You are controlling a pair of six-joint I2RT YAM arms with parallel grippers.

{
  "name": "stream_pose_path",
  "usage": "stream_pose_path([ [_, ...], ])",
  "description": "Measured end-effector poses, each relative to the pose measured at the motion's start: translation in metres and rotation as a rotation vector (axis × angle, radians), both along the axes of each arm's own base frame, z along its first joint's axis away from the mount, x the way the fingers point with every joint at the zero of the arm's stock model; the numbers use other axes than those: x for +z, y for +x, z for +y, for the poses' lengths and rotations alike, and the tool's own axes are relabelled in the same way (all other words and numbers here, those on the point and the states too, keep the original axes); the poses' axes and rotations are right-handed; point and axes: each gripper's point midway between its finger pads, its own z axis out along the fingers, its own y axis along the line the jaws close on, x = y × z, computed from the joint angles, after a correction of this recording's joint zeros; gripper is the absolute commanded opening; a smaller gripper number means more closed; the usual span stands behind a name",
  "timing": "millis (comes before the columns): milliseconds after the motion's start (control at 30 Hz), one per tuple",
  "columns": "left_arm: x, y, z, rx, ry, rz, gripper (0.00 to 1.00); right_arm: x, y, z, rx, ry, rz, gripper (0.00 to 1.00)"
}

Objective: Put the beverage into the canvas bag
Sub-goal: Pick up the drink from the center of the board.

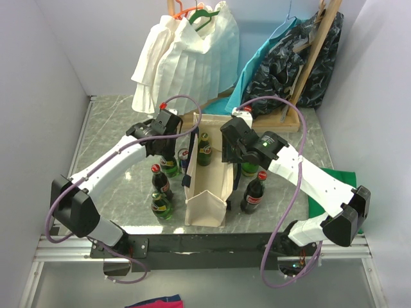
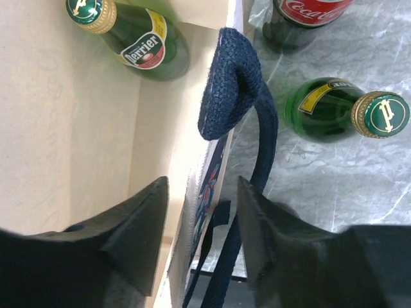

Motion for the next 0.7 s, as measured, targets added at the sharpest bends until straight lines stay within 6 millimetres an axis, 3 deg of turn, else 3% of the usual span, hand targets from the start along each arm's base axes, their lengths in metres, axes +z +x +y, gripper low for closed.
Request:
stream_pose_path([
  [267,0.006,-0.003,-0.001,-0.026,0.007,0.018,0.01,-0.005,0.000,0.000,0.001,-0.002,0.004,0.60],
  [700,0.048,0.017,0.009,-0.009,-0.024,-0.052,0.01,-0.006,0.000,0.002,0.000,0.019,-0.004,0.65],
])
